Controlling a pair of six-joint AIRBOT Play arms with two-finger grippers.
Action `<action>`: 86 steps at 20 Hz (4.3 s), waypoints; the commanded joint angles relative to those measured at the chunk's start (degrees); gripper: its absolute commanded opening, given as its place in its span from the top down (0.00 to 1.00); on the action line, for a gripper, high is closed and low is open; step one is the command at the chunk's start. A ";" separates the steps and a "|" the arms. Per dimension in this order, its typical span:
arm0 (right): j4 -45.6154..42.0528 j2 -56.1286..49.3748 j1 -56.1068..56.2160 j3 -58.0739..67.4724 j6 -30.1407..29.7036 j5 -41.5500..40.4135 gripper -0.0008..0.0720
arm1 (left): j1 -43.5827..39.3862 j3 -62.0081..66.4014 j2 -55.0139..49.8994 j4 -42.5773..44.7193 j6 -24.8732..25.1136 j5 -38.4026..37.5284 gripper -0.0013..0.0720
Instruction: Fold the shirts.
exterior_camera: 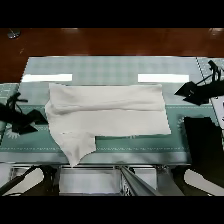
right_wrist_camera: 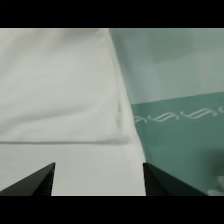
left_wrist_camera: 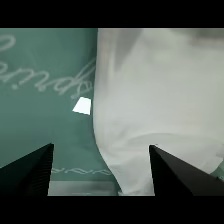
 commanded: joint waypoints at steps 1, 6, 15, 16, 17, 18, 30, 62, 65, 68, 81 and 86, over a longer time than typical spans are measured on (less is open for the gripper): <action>12.11 11.06 -1.14 -16.59 -5.92 -6.40 0.13 | 6.25 -14.56 8.72 -6.45 2.32 3.78 0.02; 12.94 11.47 -1.20 -18.88 -6.45 -6.64 0.13 | -0.28 -19.21 9.03 -10.88 3.48 6.80 0.02; -13.18 11.45 -17.90 -15.02 6.10 3.85 0.13 | -18.23 -18.53 3.56 -14.08 6.91 7.85 0.95; -11.93 11.47 -17.90 -18.01 6.19 4.70 0.13 | -18.14 -17.86 3.72 -14.86 6.99 8.24 0.96; -9.33 11.45 -17.90 -20.63 5.88 4.83 0.13 | -18.03 -16.74 3.80 -15.26 6.97 8.24 0.96; -6.64 11.45 -17.90 -22.88 4.90 5.11 0.13 | -18.03 -15.47 3.82 -15.50 6.99 8.13 0.96; 3.98 -0.26 1.49 -23.02 4.20 -3.91 0.15 | -18.03 -11.23 3.85 -21.09 8.74 8.81 0.96; -2.03 -34.45 7.13 26.88 6.16 8.20 0.13 | -12.61 40.63 -27.02 -13.00 0.35 10.32 0.02; 0.98 -36.89 10.97 26.88 5.46 7.80 0.13 | -16.59 40.65 -24.92 -18.18 2.01 13.62 0.02; 5.53 -36.79 12.44 28.63 3.50 8.61 0.84 | -20.96 40.65 -25.40 -20.48 3.37 12.63 0.03; -7.06 18.40 14.73 6.19 6.93 9.25 0.96 | -60.63 42.29 -34.60 -22.99 -0.11 23.93 0.96; -5.22 24.04 18.14 5.81 9.66 8.98 0.96 | -74.64 52.37 -46.14 -23.28 -6.23 25.64 0.96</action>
